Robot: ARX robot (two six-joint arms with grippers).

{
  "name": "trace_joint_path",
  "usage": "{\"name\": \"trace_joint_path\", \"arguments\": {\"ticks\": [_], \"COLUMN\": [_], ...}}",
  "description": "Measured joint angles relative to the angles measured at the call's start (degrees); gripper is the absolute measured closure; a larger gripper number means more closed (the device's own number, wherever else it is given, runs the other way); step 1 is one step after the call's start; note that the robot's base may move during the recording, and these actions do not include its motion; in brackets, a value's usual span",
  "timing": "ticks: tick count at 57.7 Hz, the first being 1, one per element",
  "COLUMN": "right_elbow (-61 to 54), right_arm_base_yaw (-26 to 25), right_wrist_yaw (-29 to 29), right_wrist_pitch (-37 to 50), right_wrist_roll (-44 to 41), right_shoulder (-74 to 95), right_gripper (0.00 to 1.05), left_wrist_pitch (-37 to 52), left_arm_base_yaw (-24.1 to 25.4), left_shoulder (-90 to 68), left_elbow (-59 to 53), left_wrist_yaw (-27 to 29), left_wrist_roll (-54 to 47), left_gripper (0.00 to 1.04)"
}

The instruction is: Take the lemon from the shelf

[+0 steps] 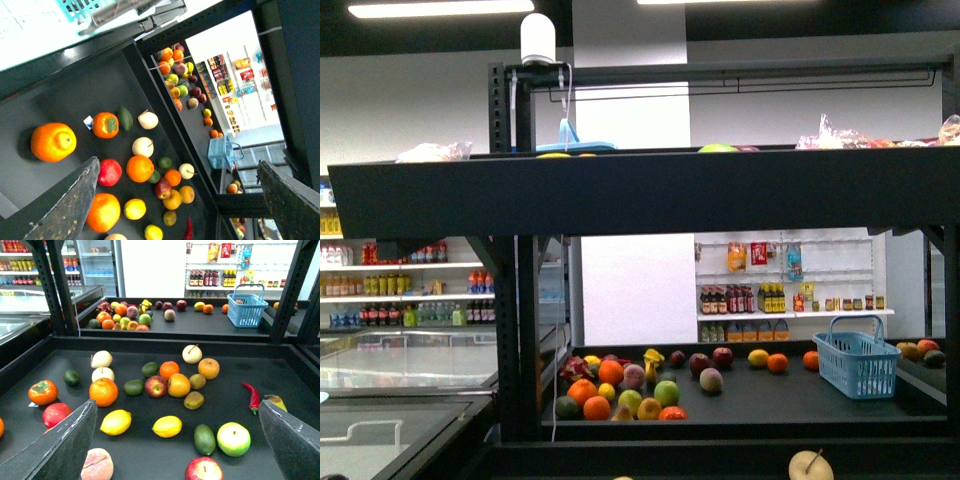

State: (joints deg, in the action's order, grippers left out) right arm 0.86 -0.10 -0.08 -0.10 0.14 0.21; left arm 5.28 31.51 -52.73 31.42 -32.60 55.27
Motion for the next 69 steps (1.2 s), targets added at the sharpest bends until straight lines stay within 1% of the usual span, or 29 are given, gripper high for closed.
{"name": "trace_joint_path", "arguments": {"ticks": [8,16,19,29,37,48,59,61,69], "right_elbow": [0.0,0.0,0.0,0.0,0.0,0.0,0.0,0.0,0.0], "right_arm_base_yaw": [0.0,0.0,0.0,0.0,0.0,0.0,0.0,0.0,0.0], "right_wrist_yaw": [0.0,0.0,0.0,0.0,0.0,0.0,0.0,0.0,0.0], "right_wrist_pitch": [0.0,0.0,0.0,0.0,0.0,0.0,0.0,0.0,0.0], "right_wrist_roll": [0.0,0.0,0.0,0.0,0.0,0.0,0.0,0.0,0.0], "right_shoulder": [0.0,0.0,0.0,0.0,0.0,0.0,0.0,0.0,0.0], "right_gripper": [0.07,0.07,0.07,0.07,0.07,0.07,0.07,0.07,0.07], "left_wrist_pitch": [-2.0,-2.7,-2.6,0.5,2.1,6.5,6.8,6.7,6.8], "left_arm_base_yaw": [4.1,6.2,6.4,6.3,5.7,4.6,2.6,2.3,1.8], "left_shoulder": [-16.1,-27.9,-30.7,-40.7,-46.0,-51.6,-55.1,-55.5,-57.2], "left_elbow": [15.0,25.4,27.6,36.4,41.0,45.2,48.5,48.8,49.8], "left_wrist_yaw": [-2.0,-2.3,-2.4,-2.6,-2.4,-1.9,0.5,0.8,1.6], "left_wrist_roll": [2.5,3.7,4.2,6.8,8.0,10.1,10.1,9.9,9.3], "left_gripper": [0.08,0.08,0.08,0.08,0.08,0.08,0.08,0.12,0.36]}}
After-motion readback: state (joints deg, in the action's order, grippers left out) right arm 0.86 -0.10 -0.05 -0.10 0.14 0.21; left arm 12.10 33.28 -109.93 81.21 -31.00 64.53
